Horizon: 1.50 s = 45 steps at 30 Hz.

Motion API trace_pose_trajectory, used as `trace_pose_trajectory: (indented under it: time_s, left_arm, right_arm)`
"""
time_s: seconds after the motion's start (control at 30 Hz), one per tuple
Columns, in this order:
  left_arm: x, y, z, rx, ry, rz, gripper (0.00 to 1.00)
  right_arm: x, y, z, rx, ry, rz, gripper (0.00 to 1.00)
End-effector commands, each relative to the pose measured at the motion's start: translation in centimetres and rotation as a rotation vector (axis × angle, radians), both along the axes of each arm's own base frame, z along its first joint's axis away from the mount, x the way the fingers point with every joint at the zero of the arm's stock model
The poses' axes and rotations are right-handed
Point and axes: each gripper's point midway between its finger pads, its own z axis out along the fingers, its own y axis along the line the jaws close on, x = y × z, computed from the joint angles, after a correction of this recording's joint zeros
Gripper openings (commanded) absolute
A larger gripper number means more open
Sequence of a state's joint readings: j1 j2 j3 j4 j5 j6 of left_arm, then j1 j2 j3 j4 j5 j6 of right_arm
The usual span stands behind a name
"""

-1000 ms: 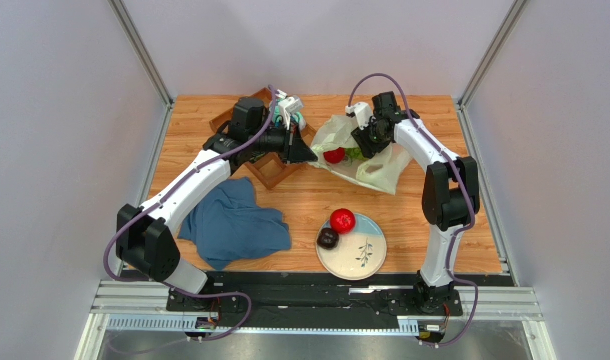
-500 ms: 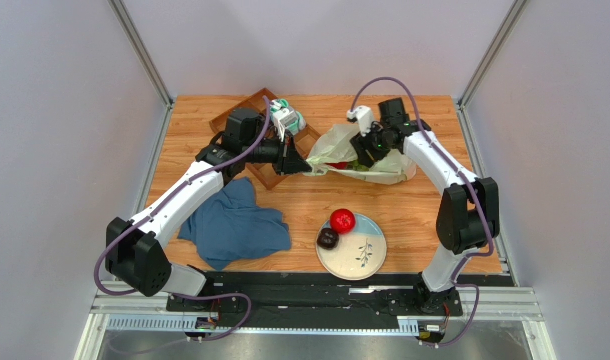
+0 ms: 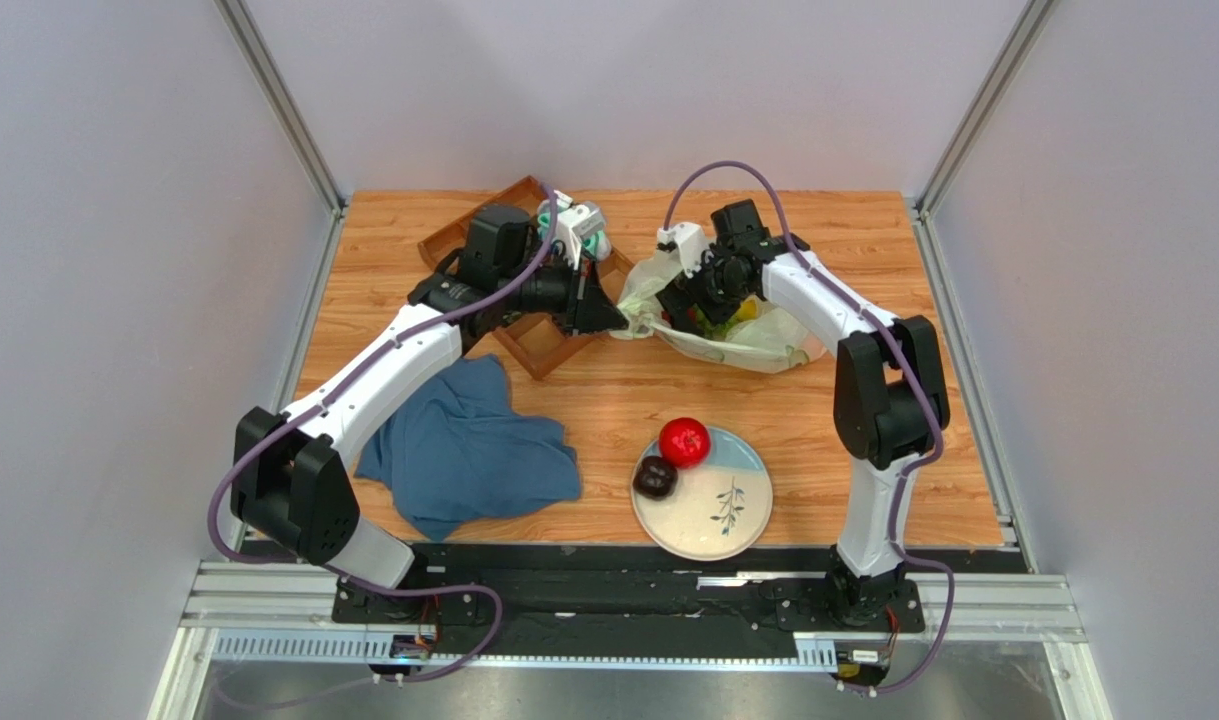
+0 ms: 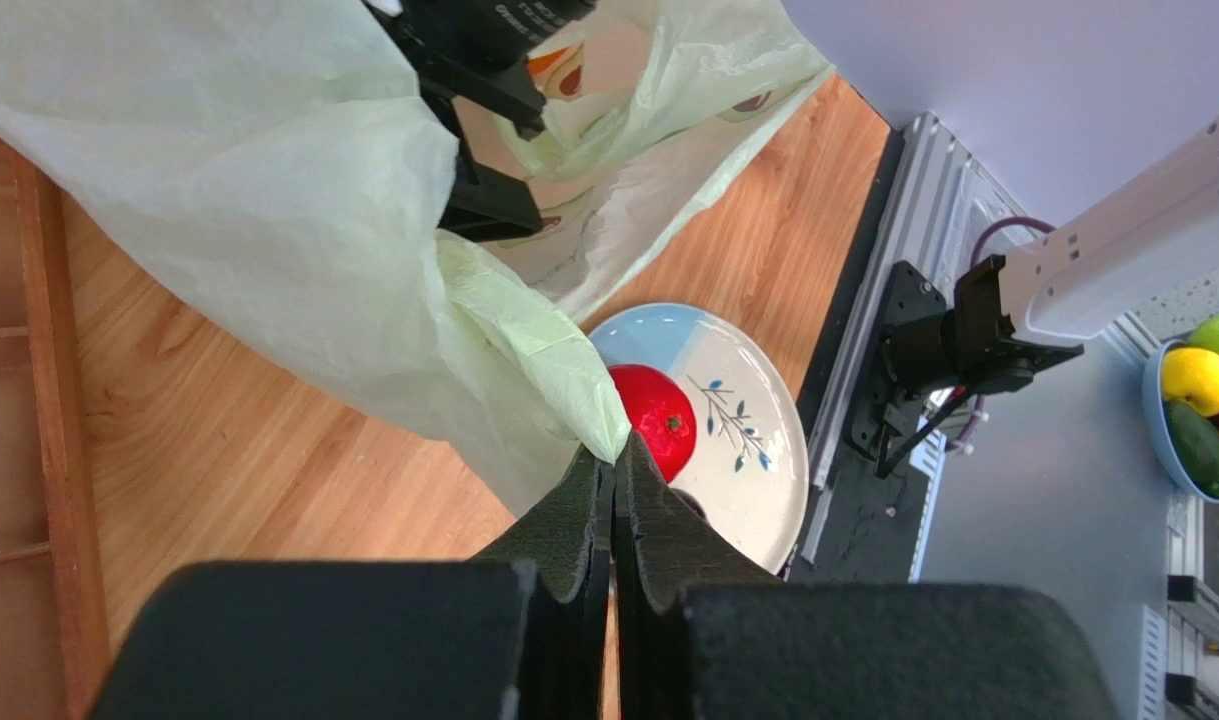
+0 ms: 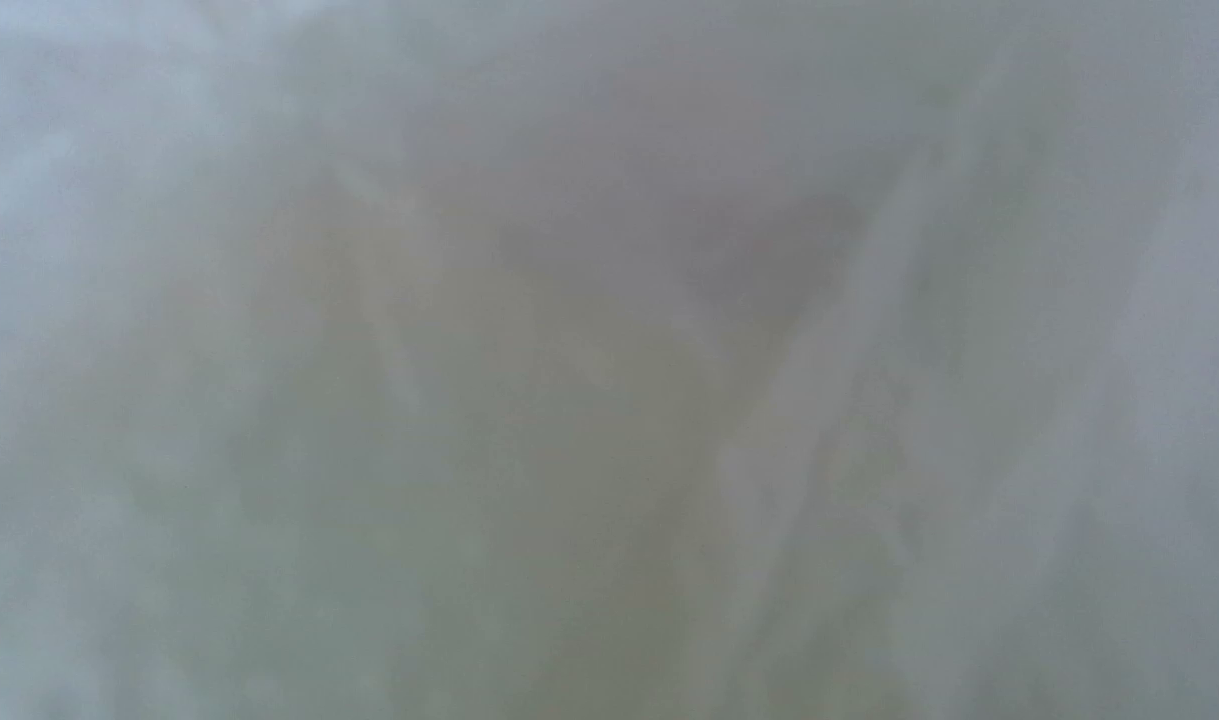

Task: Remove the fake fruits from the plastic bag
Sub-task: Take out the fake fruit from the plastic bag.

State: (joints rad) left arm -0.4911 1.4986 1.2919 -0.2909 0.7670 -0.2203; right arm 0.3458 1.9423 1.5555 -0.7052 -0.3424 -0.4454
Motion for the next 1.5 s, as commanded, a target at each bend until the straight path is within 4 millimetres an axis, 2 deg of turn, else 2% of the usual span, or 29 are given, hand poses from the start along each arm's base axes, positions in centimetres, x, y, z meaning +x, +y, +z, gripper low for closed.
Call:
trace_pose_trajectory:
  time_s: [0.0, 0.07, 0.1, 0.17, 0.2, 0.23, 0.4, 0.5, 0.53, 0.63, 0.67, 0.7, 0.77, 0.8, 0.87, 0.9, 0.97, 1.0, 1.03, 1.07, 1.13, 1.17, 1.27, 1.3, 1.33, 1.37, 1.4, 1.43, 1.47]
  left_arm:
    - [0.7, -0.6, 1.9, -0.024, -0.074, -0.02, 0.0]
    - [0.7, -0.6, 1.7, -0.021, -0.068, -0.02, 0.0]
    - [0.6, -0.6, 1.8, -0.023, -0.068, -0.021, 0.0]
    - [0.4, -0.5, 1.9, -0.026, -0.067, -0.024, 0.0]
    - [0.2, -0.5, 2.0, -0.029, -0.065, -0.033, 0.0]
    - [0.1, -0.5, 2.3, -0.034, -0.071, -0.034, 0.0]
    - [0.5, -0.7, 2.2, -0.03, -0.072, -0.032, 0.0]
    - [0.9, -0.9, 2.1, -0.029, -0.067, -0.03, 0.0]
    - [1.1, -1.0, 1.8, -0.026, -0.06, -0.029, 0.0]
    - [1.7, -1.2, 1.7, -0.024, -0.059, -0.018, 0.0]
    - [1.8, -1.2, 1.6, -0.022, -0.057, -0.017, 0.0]
    - [2.1, -1.3, 1.3, -0.018, -0.055, -0.013, 0.0]
    - [2.4, -1.4, 1.3, -0.02, -0.059, -0.006, 0.0]
    - [2.5, -1.4, 1.2, -0.019, -0.058, -0.005, 0.0]
    - [2.6, -1.5, 1.1, -0.02, -0.057, -0.004, 0.0]
    - [2.8, -1.5, 0.9, -0.017, -0.056, -0.002, 0.0]
    - [2.8, -1.6, 1.0, -0.017, -0.061, -0.001, 0.0]
    - [2.8, -1.6, 1.0, -0.018, -0.059, -0.004, 0.0]
    - [2.8, -1.6, 0.8, -0.017, -0.053, -0.004, 0.0]
    - [2.7, -1.6, 0.6, -0.018, -0.045, -0.005, 0.0]
    - [2.7, -1.7, 0.3, -0.024, -0.033, -0.004, 0.0]
    - [2.8, -1.8, 0.4, -0.028, -0.03, -0.002, 0.0]
    - [3.0, -1.9, 0.3, -0.026, -0.022, -0.001, 0.0]
    - [3.1, -2.0, 0.4, -0.026, -0.027, -0.003, 0.0]
    - [3.3, -2.0, 0.2, -0.022, -0.024, 0.001, 0.0]
    - [3.3, -2.0, 0.2, -0.022, -0.026, 0.004, 0.0]
    - [3.3, -2.0, 0.2, -0.024, -0.029, 0.004, 0.0]
    - [3.2, -1.9, 0.0, -0.022, -0.022, 0.006, 0.0]
    - [3.3, -2.0, 0.0, -0.027, -0.019, 0.008, 0.0]
  right_arm:
    - [3.8, 1.7, 1.7, 0.053, -0.087, -0.018, 1.0]
    - [4.7, 2.3, 2.0, 0.066, -0.088, -0.011, 1.0]
    - [5.0, 2.8, 1.0, 0.074, -0.059, -0.002, 1.0]
    - [5.9, 3.4, 1.5, 0.088, -0.052, -0.009, 1.0]
    - [6.1, 3.4, 0.1, 0.076, -0.022, -0.016, 0.99]
    - [6.8, 3.6, 0.5, 0.082, -0.035, -0.018, 0.97]
    - [7.1, 3.7, -1.4, 0.068, -0.017, -0.006, 0.93]
    - [6.8, 3.4, -2.4, 0.05, 0.013, -0.01, 0.84]
    - [6.6, 3.4, -2.4, 0.047, 0.017, -0.004, 0.75]
    - [5.6, 3.3, -0.6, 0.057, 0.004, 0.023, 0.58]
    - [5.1, 3.0, 1.3, 0.069, -0.014, 0.03, 0.54]
    - [4.2, 3.1, 1.8, 0.088, 0.001, 0.047, 0.47]
    - [3.0, 2.9, 4.7, 0.114, -0.025, 0.062, 0.44]
    - [2.1, 2.7, 5.1, 0.124, -0.017, 0.071, 0.41]
    - [0.9, 2.4, 6.4, 0.14, -0.02, 0.076, 0.4]
    - [0.2, 1.8, 8.0, 0.151, -0.045, 0.07, 0.39]
    - [-0.7, 1.0, 9.6, 0.166, -0.062, 0.061, 0.39]
    - [-1.2, 0.7, 11.4, 0.178, -0.099, 0.059, 0.38]
    - [-1.8, 0.5, 11.9, 0.186, -0.106, 0.059, 0.38]
    - [-2.7, -0.1, 14.4, 0.226, -0.154, 0.056, 0.38]
    - [-3.3, -0.2, 15.6, 0.27, -0.168, 0.055, 0.38]
    - [-4.1, -0.1, 16.9, 0.288, -0.195, 0.067, 0.38]
    - [-6.2, -0.1, 18.0, 0.318, -0.18, 0.083, 0.38]
    - [-7.5, -0.3, 19.3, 0.333, -0.203, 0.089, 0.38]
    - [-8.3, -0.3, 19.4, 0.347, -0.198, 0.093, 0.38]
    - [-8.9, -0.3, 19.8, 0.361, -0.2, 0.09, 0.38]
    - [-9.6, -0.4, 21.7, 0.393, -0.263, 0.089, 0.38]
    - [-10.0, -0.2, 21.5, 0.416, -0.255, 0.084, 0.39]
    - [-10.5, 0.0, 22.4, 0.444, -0.276, 0.086, 0.39]
